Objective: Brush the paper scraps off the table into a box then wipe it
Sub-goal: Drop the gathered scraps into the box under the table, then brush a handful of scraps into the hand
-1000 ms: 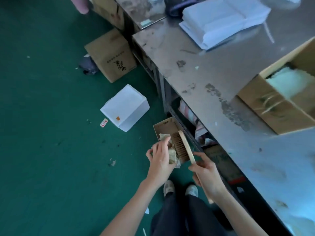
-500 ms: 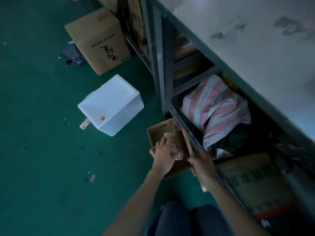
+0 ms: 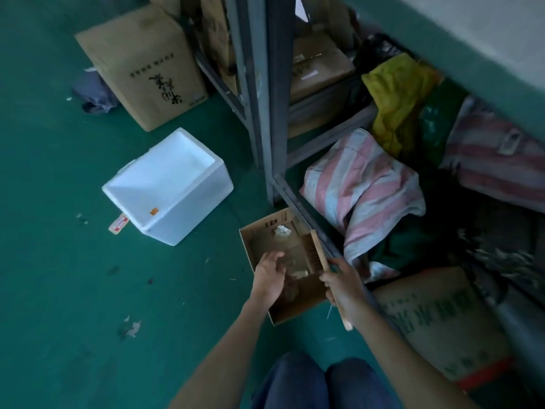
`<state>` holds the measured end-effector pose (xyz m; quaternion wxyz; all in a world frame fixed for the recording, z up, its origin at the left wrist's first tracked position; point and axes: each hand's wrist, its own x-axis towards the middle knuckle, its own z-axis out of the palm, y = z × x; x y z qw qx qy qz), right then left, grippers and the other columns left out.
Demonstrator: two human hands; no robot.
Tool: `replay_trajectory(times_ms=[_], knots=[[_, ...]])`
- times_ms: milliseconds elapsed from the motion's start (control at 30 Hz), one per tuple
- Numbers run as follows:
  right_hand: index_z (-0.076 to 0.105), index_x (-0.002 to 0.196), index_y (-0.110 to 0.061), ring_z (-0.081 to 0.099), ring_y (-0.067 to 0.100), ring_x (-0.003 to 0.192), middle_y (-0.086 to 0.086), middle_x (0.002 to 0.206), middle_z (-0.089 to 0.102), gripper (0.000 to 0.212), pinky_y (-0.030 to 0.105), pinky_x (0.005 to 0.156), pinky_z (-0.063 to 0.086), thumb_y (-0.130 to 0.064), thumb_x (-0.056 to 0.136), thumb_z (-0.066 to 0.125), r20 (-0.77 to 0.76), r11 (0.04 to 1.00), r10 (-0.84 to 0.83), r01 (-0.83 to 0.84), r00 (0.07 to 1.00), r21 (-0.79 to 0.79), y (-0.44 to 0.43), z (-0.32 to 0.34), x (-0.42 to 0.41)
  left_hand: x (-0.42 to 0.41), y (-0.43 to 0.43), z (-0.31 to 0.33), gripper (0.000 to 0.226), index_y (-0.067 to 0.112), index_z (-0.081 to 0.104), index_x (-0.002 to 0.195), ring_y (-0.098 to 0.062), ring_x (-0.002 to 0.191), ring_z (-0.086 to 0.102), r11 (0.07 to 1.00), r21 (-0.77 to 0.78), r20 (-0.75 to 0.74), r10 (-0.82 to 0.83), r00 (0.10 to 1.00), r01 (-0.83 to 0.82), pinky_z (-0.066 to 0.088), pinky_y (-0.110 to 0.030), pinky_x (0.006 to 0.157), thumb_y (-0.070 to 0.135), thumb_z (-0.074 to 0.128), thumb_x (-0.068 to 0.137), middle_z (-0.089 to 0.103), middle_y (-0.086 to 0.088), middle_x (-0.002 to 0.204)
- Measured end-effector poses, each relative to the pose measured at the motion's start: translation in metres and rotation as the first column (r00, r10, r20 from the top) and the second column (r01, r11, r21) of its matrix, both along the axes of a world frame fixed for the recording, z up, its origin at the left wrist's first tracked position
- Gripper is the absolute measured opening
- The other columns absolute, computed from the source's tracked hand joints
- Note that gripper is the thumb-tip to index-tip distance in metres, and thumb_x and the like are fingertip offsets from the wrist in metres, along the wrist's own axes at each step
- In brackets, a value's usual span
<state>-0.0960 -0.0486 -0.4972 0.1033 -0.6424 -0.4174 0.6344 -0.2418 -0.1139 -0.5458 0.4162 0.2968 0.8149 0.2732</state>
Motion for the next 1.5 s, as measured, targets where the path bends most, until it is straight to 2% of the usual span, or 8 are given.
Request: replay_trajectory(times_ms=[233,300,533,867,1067,1233,1367,1500], knots=[[0.058,0.116,-0.018,0.042,0.014,0.041,0.006,0.066,0.054,0.038,0.023,0.040,0.032,-0.001,0.082,0.056,-0.027,0.997,-0.053,0.051,0.998,-0.052,-0.010,0.076,0.011,0.010,-0.011,0.082,0.028,0.010,0.059,0.121,-0.022,0.115,0.056,0.986,0.024,0.116,0.163,0.980,-0.167,0.042,-0.028,0.097,0.009,0.046,0.097,0.059,-0.008,0.126],[0.058,0.112,-0.017,0.042,0.015,0.041,0.005,0.064,0.054,0.035,0.024,0.041,0.031,0.001,0.082,0.055,-0.057,0.996,-0.062,0.057,0.996,-0.072,-0.021,0.110,0.015,0.016,-0.021,0.116,0.026,0.009,0.060,0.118,-0.022,0.112,0.058,0.976,0.019,0.151,0.213,0.965,-0.218,0.044,-0.031,0.097,0.009,0.045,0.097,0.062,-0.008,0.121],[0.057,0.096,-0.025,0.040,0.016,0.039,0.000,0.054,0.055,0.032,0.023,0.041,0.028,0.004,0.081,0.055,-0.123,0.990,-0.059,0.042,0.991,-0.136,-0.068,0.229,0.024,0.029,-0.059,0.238,0.017,0.015,0.060,0.103,-0.016,0.101,0.060,0.971,0.033,0.176,0.229,0.957,-0.238,0.040,-0.015,0.080,0.010,0.044,0.097,0.066,-0.006,0.110],[0.058,0.111,-0.015,0.040,0.018,0.043,0.006,0.070,0.052,0.036,0.025,0.041,0.029,0.003,0.080,0.055,-0.276,0.995,0.048,-0.069,0.960,-0.067,-0.127,0.386,0.059,0.053,-0.116,0.387,0.019,0.026,0.059,0.098,-0.012,0.098,0.064,0.935,0.143,0.187,0.296,0.937,-0.325,0.049,-0.039,0.094,0.016,0.044,0.096,0.067,0.003,0.105],[0.062,0.108,-0.020,0.040,0.018,0.041,-0.008,0.057,0.055,0.035,0.026,0.041,0.031,0.004,0.083,0.055,-0.354,0.998,0.005,0.017,0.935,0.058,-0.141,0.441,0.098,0.077,-0.113,0.444,0.018,0.025,0.063,0.102,-0.010,0.101,0.064,0.940,0.235,0.217,0.197,0.956,-0.247,0.050,-0.036,0.092,0.022,0.046,0.095,0.068,0.006,0.107],[0.063,0.106,-0.019,0.038,0.020,0.042,0.006,0.069,0.050,0.034,0.024,0.040,0.030,0.005,0.083,0.054,-0.379,0.968,-0.159,0.219,0.911,0.119,-0.142,0.462,0.152,0.124,-0.093,0.477,0.019,0.020,0.063,0.105,-0.003,0.100,0.063,0.948,0.310,0.218,0.008,0.976,-0.077,0.050,-0.026,0.090,0.019,0.045,0.097,0.068,0.007,0.108],[0.062,0.103,-0.017,0.035,0.019,0.039,0.000,0.063,0.055,0.034,0.026,0.043,0.027,0.009,0.082,0.052,-0.399,0.913,-0.310,0.388,0.863,0.129,-0.138,0.471,0.205,0.173,-0.070,0.490,0.019,0.022,0.061,0.108,-0.007,0.103,0.062,0.933,0.351,0.183,-0.156,0.971,0.083,0.048,-0.026,0.090,0.022,0.045,0.097,0.066,0.008,0.108],[0.062,0.099,-0.018,0.032,0.020,0.041,0.010,0.065,0.044,0.037,0.026,0.042,0.024,0.011,0.080,0.050,-0.383,0.834,-0.448,0.531,0.808,0.146,-0.134,0.481,0.268,0.233,-0.046,0.496,0.021,0.020,0.058,0.114,-0.008,0.105,0.060,0.894,0.372,0.133,-0.315,0.940,0.248,0.046,-0.020,0.089,0.024,0.046,0.098,0.064,0.004,0.113]])
